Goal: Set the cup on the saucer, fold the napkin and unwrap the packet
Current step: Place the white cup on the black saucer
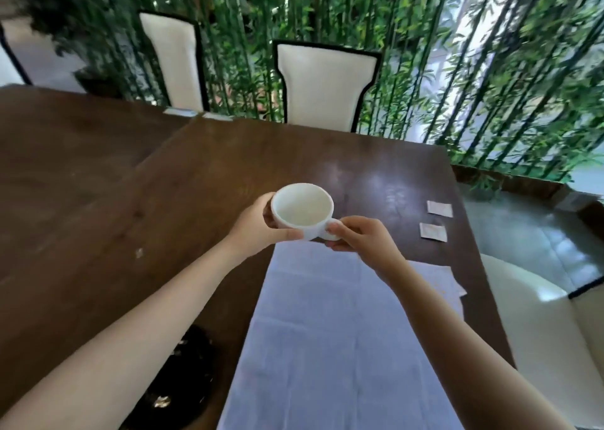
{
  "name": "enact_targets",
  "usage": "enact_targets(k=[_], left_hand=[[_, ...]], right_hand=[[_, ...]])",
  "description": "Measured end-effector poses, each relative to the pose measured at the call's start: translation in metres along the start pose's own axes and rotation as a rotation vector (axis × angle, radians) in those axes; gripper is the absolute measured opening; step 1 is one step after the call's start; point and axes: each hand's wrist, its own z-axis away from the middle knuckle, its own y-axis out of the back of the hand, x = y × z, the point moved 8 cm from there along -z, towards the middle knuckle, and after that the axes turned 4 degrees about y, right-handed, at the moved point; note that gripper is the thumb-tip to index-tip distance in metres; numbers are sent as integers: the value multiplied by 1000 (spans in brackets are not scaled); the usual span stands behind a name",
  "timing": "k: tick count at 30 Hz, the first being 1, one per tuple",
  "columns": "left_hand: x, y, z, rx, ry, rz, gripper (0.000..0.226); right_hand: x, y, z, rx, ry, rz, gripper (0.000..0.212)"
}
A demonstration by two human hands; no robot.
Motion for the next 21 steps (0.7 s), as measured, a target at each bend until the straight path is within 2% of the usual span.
enact_targets(k=[6, 9, 16, 21], left_hand=[[-60, 64, 83, 94, 121, 37, 71], [-90, 87, 127, 115, 180, 63, 66], [-143, 107, 203, 92, 293, 75, 69], [-175, 106, 232, 70, 367, 56, 69]], right_hand=[[1, -100, 38, -169, 21, 35, 19], [5, -145, 60, -235, 53, 106, 17], [37, -216, 110, -283, 71, 218, 33], [61, -242, 134, -293, 25, 230, 33]])
